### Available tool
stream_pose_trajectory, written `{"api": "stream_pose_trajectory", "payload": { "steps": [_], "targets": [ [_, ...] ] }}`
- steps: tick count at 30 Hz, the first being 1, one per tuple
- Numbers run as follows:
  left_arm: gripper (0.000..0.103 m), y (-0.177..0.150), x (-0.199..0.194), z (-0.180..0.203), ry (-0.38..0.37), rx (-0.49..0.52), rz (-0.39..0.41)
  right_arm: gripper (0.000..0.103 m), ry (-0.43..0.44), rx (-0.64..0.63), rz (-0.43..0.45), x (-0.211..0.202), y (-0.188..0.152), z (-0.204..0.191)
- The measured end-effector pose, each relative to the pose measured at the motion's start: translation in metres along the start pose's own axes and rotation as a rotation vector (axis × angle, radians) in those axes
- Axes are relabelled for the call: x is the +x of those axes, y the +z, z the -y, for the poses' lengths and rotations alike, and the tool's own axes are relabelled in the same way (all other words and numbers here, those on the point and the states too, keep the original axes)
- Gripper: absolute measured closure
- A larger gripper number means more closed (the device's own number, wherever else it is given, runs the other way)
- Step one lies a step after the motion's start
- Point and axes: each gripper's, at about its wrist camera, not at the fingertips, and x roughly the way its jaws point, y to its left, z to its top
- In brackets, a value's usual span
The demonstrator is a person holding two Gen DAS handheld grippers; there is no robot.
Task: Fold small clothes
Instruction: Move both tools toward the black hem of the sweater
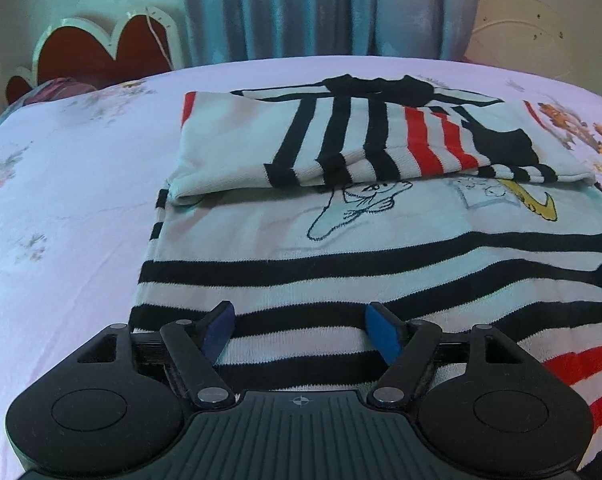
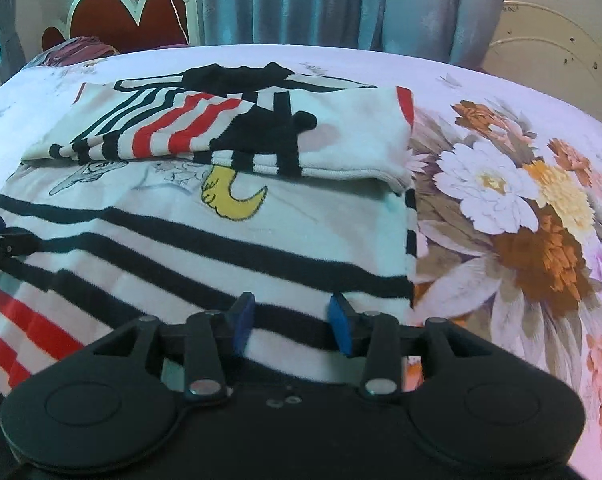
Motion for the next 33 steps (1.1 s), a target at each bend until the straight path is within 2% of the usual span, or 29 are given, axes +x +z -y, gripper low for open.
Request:
{"api": "stream_pose_trajectory", "payload": {
  "steps": [5,11,20,26,28,33],
  "targets": [
    [0.031,0.0,-0.003,0.006,0.034,-0.009,-0.008,0.062,0.007,0.002,0.004,-0.005,-0.001,-0.003],
    [0.031,0.0,-0.016,0.015,0.053,0.016,-0.001,0.062,0.08,0.018,0.018,-0.015,0.002,-0.014],
    [0.031,-0.002,-0.041,0.037,-0.072,0.066,0.038,0.063,0.168,0.014,0.037,-0.029,0.007,-0.055],
    [0.031,-0.029,-0.037,0.038,-0.107,0.128,-0.015,0.064,0.19,-0.002,-0.007,-0.03,-0.008,-0.085],
    [0.029,-0.042,-0.043,0.029,-0.106,0.131,0.004,0.065,0.15,-0.027,-0.037,-0.026,-0.018,-0.09],
    [0.027,-0.059,-0.057,0.002,-0.112,0.122,0.0,0.064,0.024,-0.04,-0.039,-0.038,-0.04,-0.071]
  ]
}}
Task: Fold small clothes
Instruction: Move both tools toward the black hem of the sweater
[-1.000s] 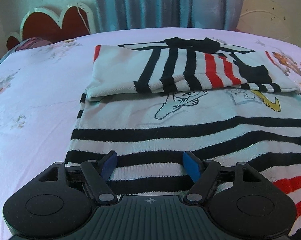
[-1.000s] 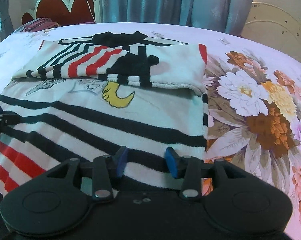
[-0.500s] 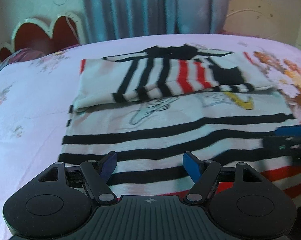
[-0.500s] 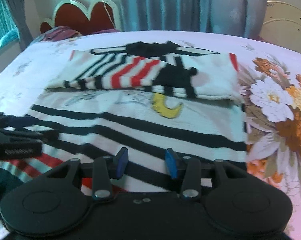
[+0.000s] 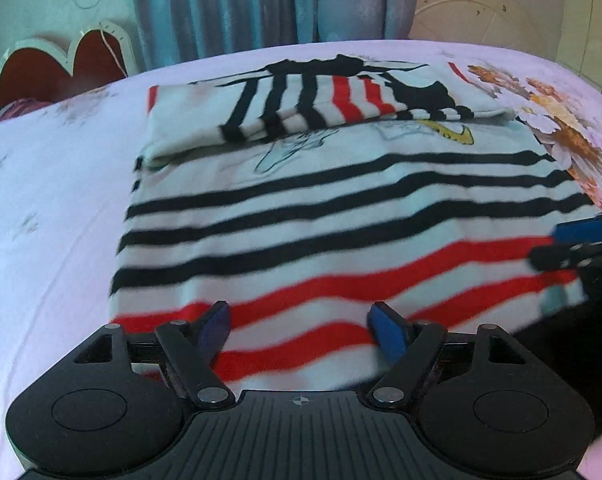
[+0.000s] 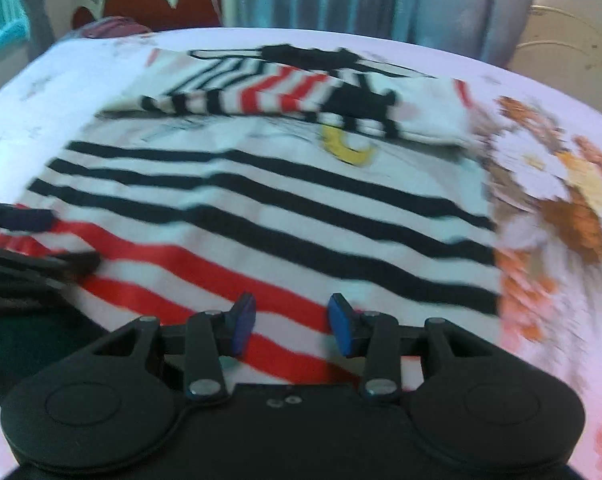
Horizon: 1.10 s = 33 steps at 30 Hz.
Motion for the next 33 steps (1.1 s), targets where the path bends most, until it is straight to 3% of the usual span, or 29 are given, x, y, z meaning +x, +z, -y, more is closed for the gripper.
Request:
{"api": "stream_pose_trajectory", "payload": {
  "steps": [4,13,26,33],
  "targets": [
    [0.027,-0.007,-0.011,-0.006,0.001,-0.018,-0.009,0.063,-0.044,0.056,-0.013,-0.013,-0.011,0.008],
    [0.027,-0.02,-0.033,-0.004,-0.019,-0.051,-0.026,0.062,0.031,0.08,0.004,-0.038,-0.03,-0.029],
    [0.026,-0.04,-0.043,-0.013,-0.023,-0.056,-0.025,0.058,-0.061,0.109,-0.011,-0.047,-0.051,-0.025],
    [0.026,-0.049,-0.054,-0.029,-0.031,-0.097,-0.017,0.05,-0.115,0.151,-0.001,-0.057,-0.063,-0.015]
  ]
}}
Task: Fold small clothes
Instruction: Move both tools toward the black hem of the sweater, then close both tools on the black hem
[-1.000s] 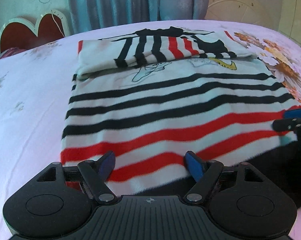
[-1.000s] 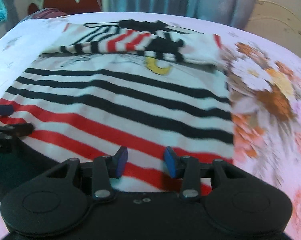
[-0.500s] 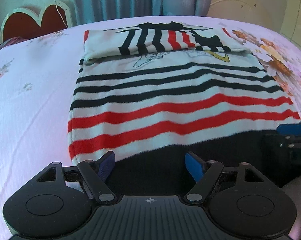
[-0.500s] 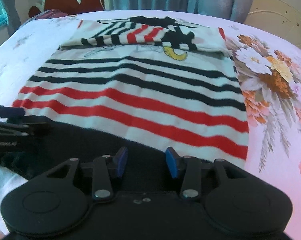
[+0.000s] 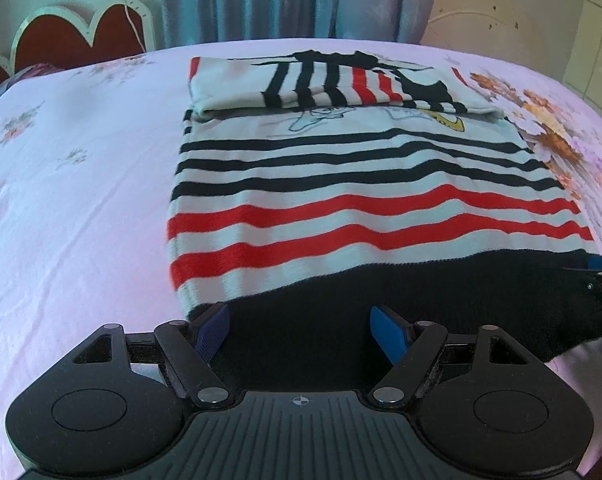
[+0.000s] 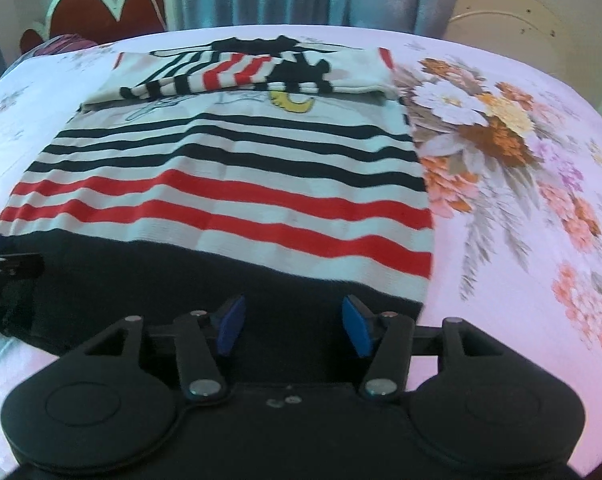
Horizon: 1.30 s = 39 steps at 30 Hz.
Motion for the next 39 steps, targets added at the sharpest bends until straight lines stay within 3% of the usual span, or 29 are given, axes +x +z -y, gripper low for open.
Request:
{"api": "stream_pose_trajectory", "payload": {
  "steps": [6,13,22,23,27,29,31,33,39],
  "targets": [
    [0.026,-0.008,-0.007,-0.011,-0.009,-0.015,0.005,0.046,-0.038,0.048,0.005,-0.007,-0.008,0.014],
    [0.026,-0.019,-0.01,-0.035,-0.038,-0.098,-0.025,0.043,-0.082,0.117,-0.001,-0.013,-0.018,0.035],
    [0.028,-0.024,-0.011,-0.04,-0.103,-0.148,-0.057,0.046,-0.057,0.157,-0.043,-0.009,-0.023,0.044],
    [0.03,-0.024,-0.011,-0.04,-0.105,-0.151,-0.061,0.049,-0.046,0.169,-0.05,-0.009,-0.023,0.046],
    [0.071,-0.02,-0.009,-0.039,-0.148,-0.173,-0.089,0.071,0.019,0.222,-0.076,-0.009,-0.02,0.05],
    [0.077,-0.018,-0.006,-0.039,-0.172,-0.197,-0.105,0.077,0.037,0.239,-0.085,-0.009,-0.02,0.05],
    [0.094,-0.015,-0.004,-0.039,-0.196,-0.203,-0.114,0.087,0.064,0.255,-0.097,-0.007,-0.019,0.05],
    [0.094,-0.012,-0.004,-0.04,-0.226,-0.222,-0.113,0.092,0.089,0.269,-0.102,-0.007,-0.017,0.051],
    [0.094,0.017,-0.017,-0.037,-0.256,-0.203,-0.022,0.093,0.157,0.3,-0.063,-0.017,-0.001,0.058]
  ]
}}
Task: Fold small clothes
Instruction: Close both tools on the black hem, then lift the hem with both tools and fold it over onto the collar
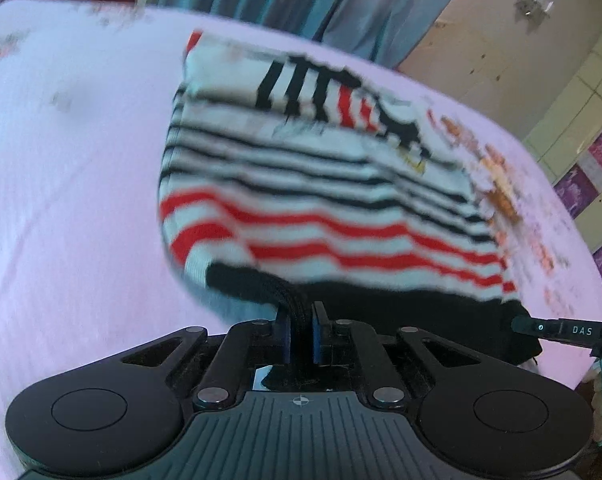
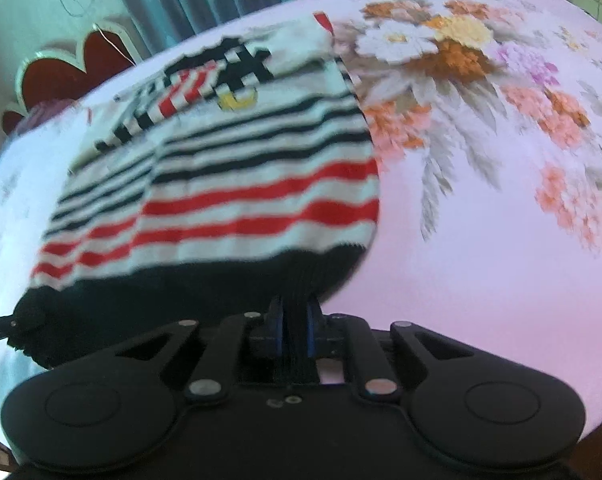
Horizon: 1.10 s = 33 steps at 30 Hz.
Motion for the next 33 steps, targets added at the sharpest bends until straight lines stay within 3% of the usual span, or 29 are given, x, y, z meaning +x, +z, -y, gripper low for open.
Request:
{"api": "stream_pose_trajectory", "payload": {
  "steps": [7,15,24,33],
  "targets": [
    [0.094,0.047,-0.004,0.009,-0.018,0.013,0.097,0.093,0.057,-0.023,0.09,-0.013,0.043,-0.01],
    [0.095,0.104,0.018,0.01,-0.013,-0.015,0.183,0.093,0.11,-0.037,0.173,-0.005,0.11,-0.019],
    [0.095,0.184,0.072,0.0,0.037,-0.073,0.247,0.093,0.12,-0.02,0.23,0.045,0.2,-0.025],
    [0.095,0.257,0.141,-0.003,0.105,-0.108,0.256,0.093,0.121,0.033,0.204,0.111,0.276,-0.023]
  ]
}}
